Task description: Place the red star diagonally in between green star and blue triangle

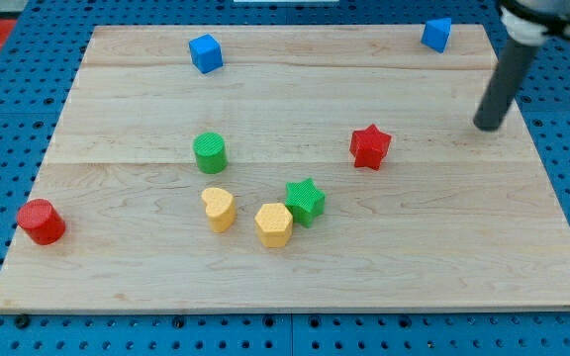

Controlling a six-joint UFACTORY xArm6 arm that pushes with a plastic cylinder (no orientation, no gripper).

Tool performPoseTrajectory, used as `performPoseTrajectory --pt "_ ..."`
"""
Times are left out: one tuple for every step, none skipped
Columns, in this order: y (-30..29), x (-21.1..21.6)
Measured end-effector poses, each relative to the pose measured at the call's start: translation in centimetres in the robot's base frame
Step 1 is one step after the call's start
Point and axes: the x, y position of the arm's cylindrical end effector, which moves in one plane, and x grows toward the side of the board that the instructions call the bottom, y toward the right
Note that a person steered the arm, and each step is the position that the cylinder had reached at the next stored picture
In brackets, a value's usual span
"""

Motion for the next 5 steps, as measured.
performPoseTrajectory --pt "-4.4 4.0" --pt "-8.4 4.9" --pt "-11.2 3.0" --pt "-12.8 4.0" --pt "-14.7 5.7"
